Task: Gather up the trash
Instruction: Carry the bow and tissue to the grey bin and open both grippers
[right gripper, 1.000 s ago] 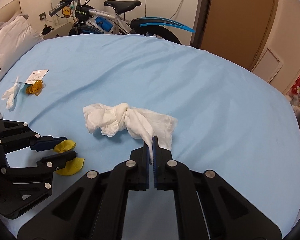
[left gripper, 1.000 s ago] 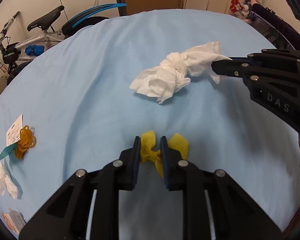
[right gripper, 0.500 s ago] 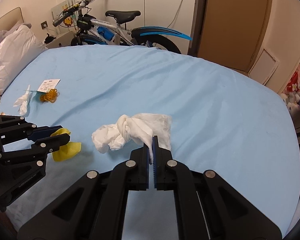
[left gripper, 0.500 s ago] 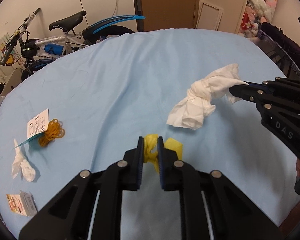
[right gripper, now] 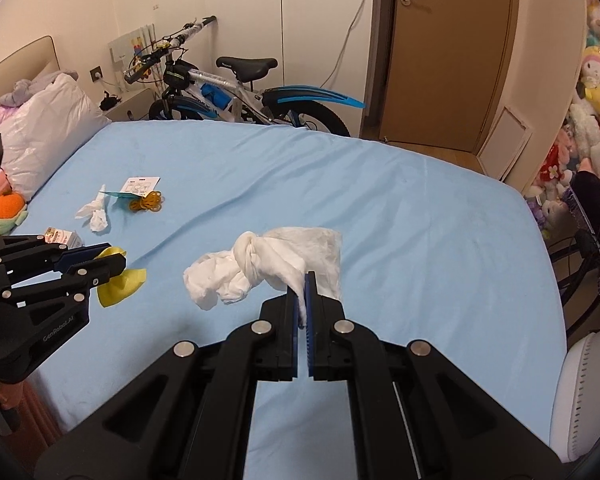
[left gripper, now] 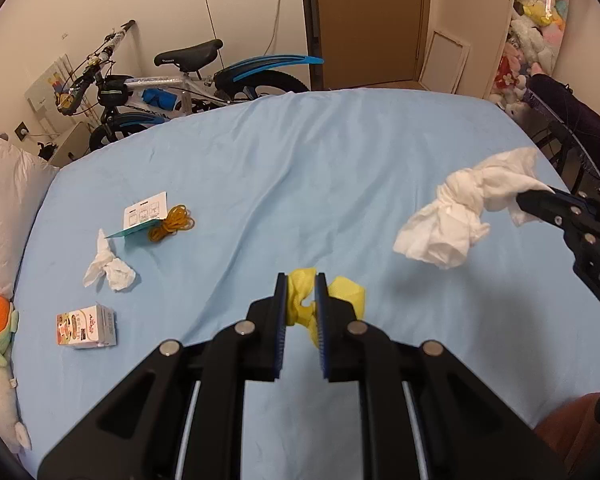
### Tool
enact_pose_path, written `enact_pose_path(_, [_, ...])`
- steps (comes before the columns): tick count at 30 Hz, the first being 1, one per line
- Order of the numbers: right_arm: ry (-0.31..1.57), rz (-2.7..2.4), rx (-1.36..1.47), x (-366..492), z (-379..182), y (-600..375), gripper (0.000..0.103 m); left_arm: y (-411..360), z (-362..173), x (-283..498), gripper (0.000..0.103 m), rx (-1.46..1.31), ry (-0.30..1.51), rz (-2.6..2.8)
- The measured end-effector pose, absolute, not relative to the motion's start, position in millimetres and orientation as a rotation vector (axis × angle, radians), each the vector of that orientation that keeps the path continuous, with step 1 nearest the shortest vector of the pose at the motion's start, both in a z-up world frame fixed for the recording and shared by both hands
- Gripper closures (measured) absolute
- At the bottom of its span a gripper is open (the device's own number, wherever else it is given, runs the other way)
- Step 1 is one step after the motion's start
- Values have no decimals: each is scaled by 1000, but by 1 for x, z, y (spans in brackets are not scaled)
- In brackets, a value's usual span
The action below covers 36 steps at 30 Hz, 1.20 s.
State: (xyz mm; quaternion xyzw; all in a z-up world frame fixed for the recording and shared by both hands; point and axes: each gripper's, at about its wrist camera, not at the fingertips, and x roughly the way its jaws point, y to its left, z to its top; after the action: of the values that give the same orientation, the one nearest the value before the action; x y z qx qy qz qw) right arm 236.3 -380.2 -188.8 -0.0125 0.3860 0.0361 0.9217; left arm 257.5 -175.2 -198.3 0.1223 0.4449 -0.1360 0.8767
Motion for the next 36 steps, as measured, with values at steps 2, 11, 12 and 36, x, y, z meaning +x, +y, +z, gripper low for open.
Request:
enact_pose_path(2, [777,61,-21,216,-177,-387,101,-182,-187,247,89,261,905,-288])
enact_pose_path(11, [712,-76,33,123,-138,-451,101,-247,-139,194,89,311,799,-390])
enact_pose_path(12, [705,-98,42,113,-135,-461,101,-256,-136,187,89,318,789,-410])
enact_pose_path(36, [585,-738,227,-113,-83,-703,101,-529,-76,44,89,491,622,-984])
